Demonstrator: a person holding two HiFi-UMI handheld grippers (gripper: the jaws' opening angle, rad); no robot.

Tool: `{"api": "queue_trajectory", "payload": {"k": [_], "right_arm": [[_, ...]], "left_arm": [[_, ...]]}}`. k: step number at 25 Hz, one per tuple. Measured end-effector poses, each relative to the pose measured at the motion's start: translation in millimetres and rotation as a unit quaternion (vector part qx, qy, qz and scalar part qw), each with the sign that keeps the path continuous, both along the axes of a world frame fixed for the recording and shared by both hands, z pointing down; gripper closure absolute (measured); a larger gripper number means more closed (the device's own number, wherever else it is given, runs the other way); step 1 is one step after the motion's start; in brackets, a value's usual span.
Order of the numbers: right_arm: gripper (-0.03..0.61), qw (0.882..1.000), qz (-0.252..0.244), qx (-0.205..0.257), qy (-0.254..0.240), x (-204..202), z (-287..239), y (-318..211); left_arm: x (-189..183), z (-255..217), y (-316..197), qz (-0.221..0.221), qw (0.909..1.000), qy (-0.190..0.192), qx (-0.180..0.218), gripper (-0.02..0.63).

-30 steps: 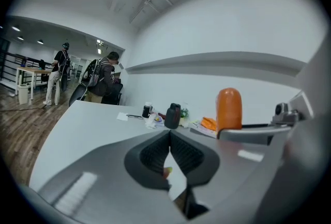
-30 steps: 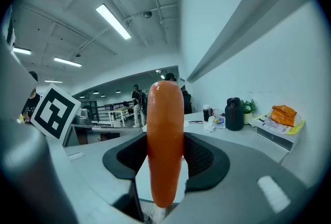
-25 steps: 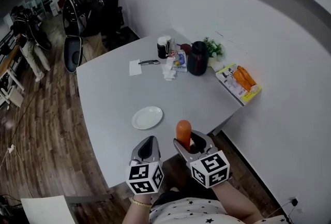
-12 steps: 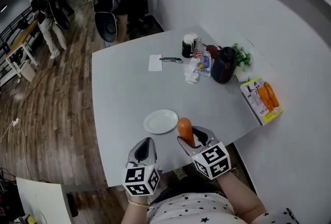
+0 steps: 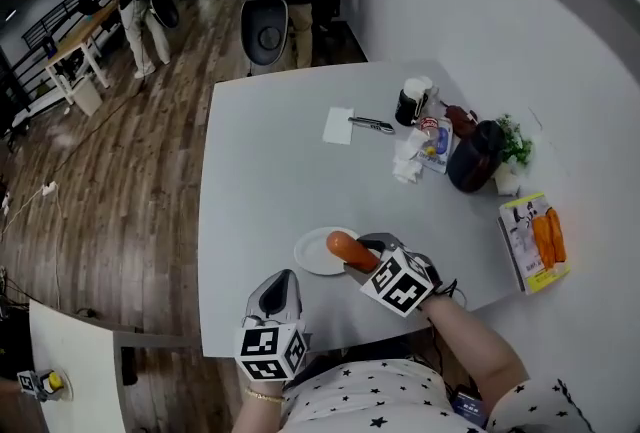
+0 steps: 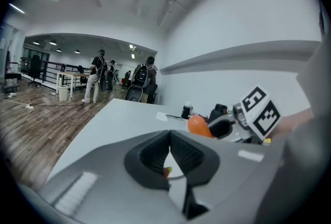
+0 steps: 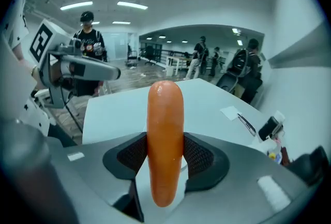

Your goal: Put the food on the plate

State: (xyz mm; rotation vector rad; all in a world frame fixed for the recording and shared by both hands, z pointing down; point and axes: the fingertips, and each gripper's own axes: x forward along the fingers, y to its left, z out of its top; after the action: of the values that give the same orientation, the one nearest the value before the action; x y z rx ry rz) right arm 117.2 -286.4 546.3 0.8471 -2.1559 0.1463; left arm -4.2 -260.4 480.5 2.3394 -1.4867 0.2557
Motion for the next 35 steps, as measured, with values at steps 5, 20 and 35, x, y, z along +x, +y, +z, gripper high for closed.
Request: {"api": "queue_trajectory", "payload": {"k": [5,20,35], "right_arm": [[0.364,0.988,-0.111,-0.038,0.103,-18,38,-21],[0.364,0.910,-0.270,-0.110,0.295,-60,120,-46],[0.349,0.908,-0.284,-0.092,0.294,-62,120,-49]], "left_arm": [[-9,5,-2,-0.028,0.9995,-0.012,-0.009,0.606],[-27,20,2,-0.071,0.9966,-0.024,-0.034,0.606],[-24,20,-2,-0.060,0.9974,-0.021,-0.033,0.606]]}}
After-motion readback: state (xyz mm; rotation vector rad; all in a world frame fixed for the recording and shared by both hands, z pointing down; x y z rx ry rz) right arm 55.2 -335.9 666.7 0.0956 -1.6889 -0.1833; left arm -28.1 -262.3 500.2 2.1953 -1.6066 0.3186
